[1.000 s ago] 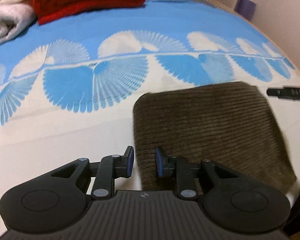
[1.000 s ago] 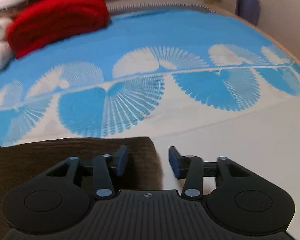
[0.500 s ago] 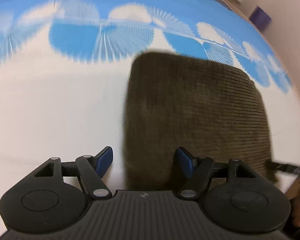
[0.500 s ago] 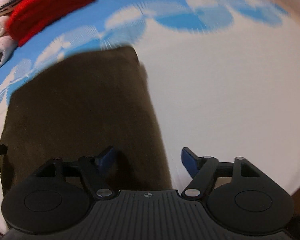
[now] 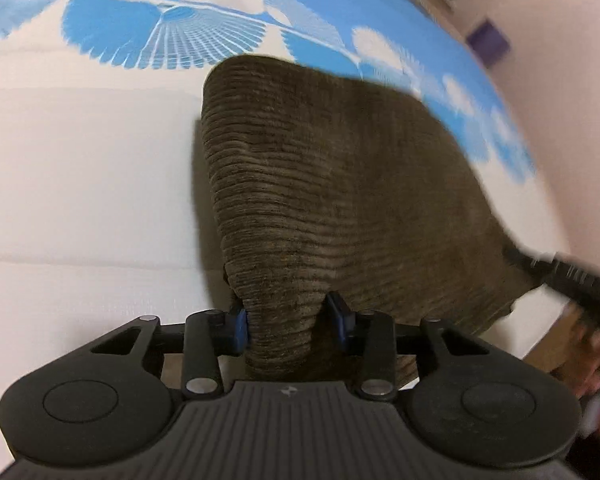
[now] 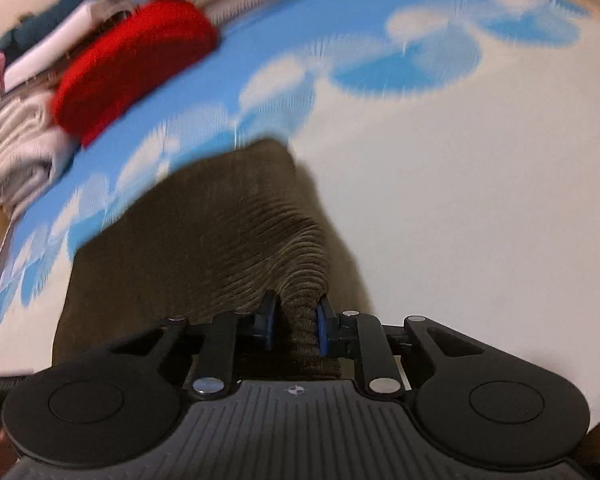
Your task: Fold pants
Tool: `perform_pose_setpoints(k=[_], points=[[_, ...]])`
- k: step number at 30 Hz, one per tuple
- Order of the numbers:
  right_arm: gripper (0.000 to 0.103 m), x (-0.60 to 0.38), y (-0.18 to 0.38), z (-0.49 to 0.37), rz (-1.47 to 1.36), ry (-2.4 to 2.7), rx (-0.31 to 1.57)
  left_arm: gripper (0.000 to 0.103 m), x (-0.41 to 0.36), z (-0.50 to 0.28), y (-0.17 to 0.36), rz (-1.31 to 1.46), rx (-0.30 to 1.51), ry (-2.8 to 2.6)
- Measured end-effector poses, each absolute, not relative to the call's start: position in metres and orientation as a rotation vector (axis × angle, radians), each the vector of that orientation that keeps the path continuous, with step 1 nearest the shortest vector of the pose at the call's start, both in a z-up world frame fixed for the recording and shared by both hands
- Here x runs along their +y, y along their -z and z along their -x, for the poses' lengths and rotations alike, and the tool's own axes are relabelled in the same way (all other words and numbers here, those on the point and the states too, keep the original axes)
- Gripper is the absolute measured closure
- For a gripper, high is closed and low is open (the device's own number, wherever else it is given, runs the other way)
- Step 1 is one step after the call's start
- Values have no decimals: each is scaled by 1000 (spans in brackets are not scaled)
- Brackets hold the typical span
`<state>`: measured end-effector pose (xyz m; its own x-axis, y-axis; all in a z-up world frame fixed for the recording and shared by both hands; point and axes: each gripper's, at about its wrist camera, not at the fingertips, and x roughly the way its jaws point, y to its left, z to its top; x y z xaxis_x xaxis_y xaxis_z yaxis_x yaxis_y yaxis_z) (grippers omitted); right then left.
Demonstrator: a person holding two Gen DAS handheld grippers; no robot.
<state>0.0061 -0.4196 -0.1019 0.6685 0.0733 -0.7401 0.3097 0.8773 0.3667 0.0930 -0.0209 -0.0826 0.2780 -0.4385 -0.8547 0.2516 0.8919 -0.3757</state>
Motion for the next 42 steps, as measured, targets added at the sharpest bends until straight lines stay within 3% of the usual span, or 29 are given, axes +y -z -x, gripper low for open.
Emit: perform_pose_setpoints(k=[1,3,7,9,10,12,15,20,22,24,27,33,42], points=[[81,-417,106,-9,-472,144,863,37,-22,-90,82,139,1189,431],[77,-412,120,-9,-431,153,955,34,-25,-82,73,81,1127,357],[74,-405,113,6,-358,200,907,53,-47,-53,42,-92,937,302],[67,-402,111,3,-292,174,904,59,-58,-43,43,-151,899,348],[67,-402,117,2,-253,177,950,61,-64,-41,56,-191,955,363],[56,-406,139,3,-243,185,1054,59,-70,-34,86,-274,1058,335],[48,-419,133,17,-314,221,1054,60,-67,-23,69,-217,1024,267],[47,-420,88,40,-310,231,929,42,-69,18,21,-158,909,193],[41,-412,66,53,-288,206,860,23,-75,36,-3,-140,856,161],[25,-399,48,73,-236,186,798,21,-81,57,-27,-105,796,116],[15,-384,25,108,-175,180,710,17,-90,87,-55,-75,733,62],[10,-374,21,141,-161,167,704,15,-113,147,-44,-73,700,72],[10,-346,37,142,-25,123,753,14,-107,108,13,-30,836,57]])
